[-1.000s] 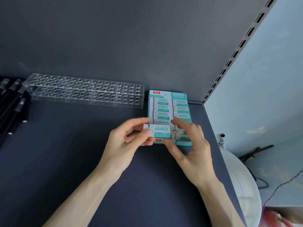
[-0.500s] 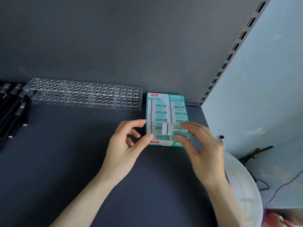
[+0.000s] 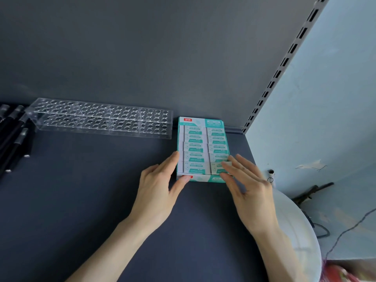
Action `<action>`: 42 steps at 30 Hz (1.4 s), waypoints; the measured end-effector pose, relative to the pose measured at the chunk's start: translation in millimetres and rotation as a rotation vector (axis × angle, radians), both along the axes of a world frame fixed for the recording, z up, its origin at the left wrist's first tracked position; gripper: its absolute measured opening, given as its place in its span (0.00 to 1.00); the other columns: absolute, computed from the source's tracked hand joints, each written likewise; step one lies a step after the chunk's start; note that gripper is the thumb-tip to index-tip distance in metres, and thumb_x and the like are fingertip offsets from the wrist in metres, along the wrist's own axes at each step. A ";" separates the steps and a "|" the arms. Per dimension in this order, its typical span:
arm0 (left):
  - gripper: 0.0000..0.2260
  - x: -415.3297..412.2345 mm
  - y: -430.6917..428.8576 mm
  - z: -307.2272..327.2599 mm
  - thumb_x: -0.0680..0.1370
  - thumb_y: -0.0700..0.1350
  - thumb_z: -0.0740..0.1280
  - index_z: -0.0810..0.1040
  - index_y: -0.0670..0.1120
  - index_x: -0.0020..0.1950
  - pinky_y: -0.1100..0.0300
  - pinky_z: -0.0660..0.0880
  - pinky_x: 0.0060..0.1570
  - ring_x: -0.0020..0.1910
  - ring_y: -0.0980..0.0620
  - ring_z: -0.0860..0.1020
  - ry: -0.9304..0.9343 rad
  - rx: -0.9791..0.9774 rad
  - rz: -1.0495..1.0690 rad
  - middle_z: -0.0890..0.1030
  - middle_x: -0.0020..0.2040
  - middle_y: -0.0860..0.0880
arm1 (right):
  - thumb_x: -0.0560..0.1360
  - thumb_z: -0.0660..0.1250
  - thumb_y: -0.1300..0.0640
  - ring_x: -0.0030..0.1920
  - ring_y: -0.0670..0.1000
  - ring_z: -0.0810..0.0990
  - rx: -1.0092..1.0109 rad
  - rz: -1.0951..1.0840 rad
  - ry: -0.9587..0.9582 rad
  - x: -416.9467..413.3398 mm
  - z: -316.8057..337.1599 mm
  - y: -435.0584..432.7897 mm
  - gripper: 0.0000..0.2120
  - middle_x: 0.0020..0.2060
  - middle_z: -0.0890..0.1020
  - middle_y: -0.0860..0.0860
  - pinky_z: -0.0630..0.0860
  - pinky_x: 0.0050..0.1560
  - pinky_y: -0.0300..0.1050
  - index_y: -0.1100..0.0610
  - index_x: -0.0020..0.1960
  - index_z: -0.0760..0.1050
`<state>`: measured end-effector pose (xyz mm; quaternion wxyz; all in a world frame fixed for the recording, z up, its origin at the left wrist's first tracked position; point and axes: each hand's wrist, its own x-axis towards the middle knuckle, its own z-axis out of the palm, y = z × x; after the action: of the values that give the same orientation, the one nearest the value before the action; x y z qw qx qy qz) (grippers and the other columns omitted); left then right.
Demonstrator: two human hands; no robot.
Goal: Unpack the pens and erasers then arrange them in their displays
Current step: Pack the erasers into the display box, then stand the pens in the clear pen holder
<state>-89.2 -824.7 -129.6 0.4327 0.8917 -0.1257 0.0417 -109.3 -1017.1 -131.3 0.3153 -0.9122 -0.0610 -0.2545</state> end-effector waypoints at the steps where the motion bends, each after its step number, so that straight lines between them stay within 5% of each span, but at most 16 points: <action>1: 0.24 0.0 -0.5 0.1 0.78 0.48 0.66 0.66 0.45 0.73 0.51 0.68 0.64 0.61 0.51 0.76 -0.011 0.007 -0.003 0.77 0.65 0.56 | 0.73 0.66 0.59 0.63 0.59 0.74 0.002 0.000 0.014 -0.3 0.1 0.5 0.13 0.57 0.80 0.56 0.77 0.56 0.49 0.60 0.55 0.81; 8: 0.25 -1.0 -0.9 -1.6 0.78 0.47 0.66 0.66 0.45 0.73 0.50 0.69 0.63 0.60 0.51 0.76 -0.041 0.023 0.021 0.77 0.65 0.55 | 0.72 0.71 0.58 0.70 0.53 0.66 -0.054 0.028 0.185 -4.8 2.1 0.0 0.17 0.67 0.71 0.49 0.69 0.61 0.44 0.56 0.61 0.78; 13: 0.23 -1.3 -2.4 -1.6 0.77 0.45 0.67 0.69 0.45 0.72 0.51 0.70 0.64 0.62 0.50 0.76 -0.068 0.042 0.024 0.74 0.68 0.52 | 0.72 0.70 0.63 0.59 0.50 0.78 0.075 0.024 0.207 -5.4 3.4 1.4 0.17 0.67 0.71 0.50 0.73 0.59 0.37 0.58 0.60 0.78; 18: 0.23 0.7 -3.4 -3.3 0.78 0.47 0.65 0.68 0.45 0.73 0.54 0.71 0.62 0.63 0.50 0.76 -0.094 0.139 0.010 0.72 0.71 0.51 | 0.74 0.69 0.63 0.58 0.52 0.79 0.083 0.014 0.218 -3.6 3.7 3.8 0.16 0.67 0.71 0.50 0.75 0.59 0.42 0.58 0.61 0.78; 23: 0.22 0.3 -2.3 -3.8 0.77 0.45 0.68 0.71 0.44 0.70 0.57 0.73 0.61 0.61 0.50 0.78 -0.126 0.119 0.028 0.74 0.68 0.50 | 0.74 0.68 0.63 0.58 0.51 0.80 0.063 -0.002 0.220 -3.7 2.9 2.6 0.15 0.68 0.71 0.50 0.72 0.57 0.34 0.58 0.61 0.78; 27: 0.21 -0.6 -1.3 -3.7 0.78 0.45 0.67 0.70 0.44 0.70 0.59 0.70 0.63 0.62 0.52 0.75 -0.125 0.088 0.015 0.74 0.68 0.51 | 0.74 0.68 0.61 0.58 0.54 0.78 0.033 -0.003 0.220 -3.5 3.5 2.7 0.15 0.68 0.71 0.50 0.77 0.58 0.45 0.57 0.61 0.77; 34: 0.20 -8.8 13.8 10.3 0.79 0.47 0.65 0.70 0.47 0.70 0.54 0.69 0.63 0.62 0.52 0.73 -0.109 0.103 0.049 0.71 0.66 0.53 | 0.75 0.67 0.56 0.70 0.55 0.61 -0.102 -0.037 0.219 -7.7 12.0 6.7 0.18 0.71 0.65 0.50 0.76 0.57 0.52 0.53 0.64 0.73; 42: 0.11 -38.8 69.8 42.8 0.77 0.48 0.66 0.79 0.46 0.58 0.53 0.75 0.50 0.49 0.54 0.80 -0.226 0.183 0.172 0.82 0.51 0.53 | 0.75 0.67 0.58 0.54 0.55 0.78 -0.021 0.045 0.067 -10.7 43.9 59.6 0.10 0.56 0.80 0.53 0.79 0.47 0.51 0.58 0.56 0.78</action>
<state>-128.0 -754.8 -86.8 0.3278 0.9244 -0.1000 0.1672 -120.0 -957.5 -87.4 0.3132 -0.9218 -0.0738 -0.2162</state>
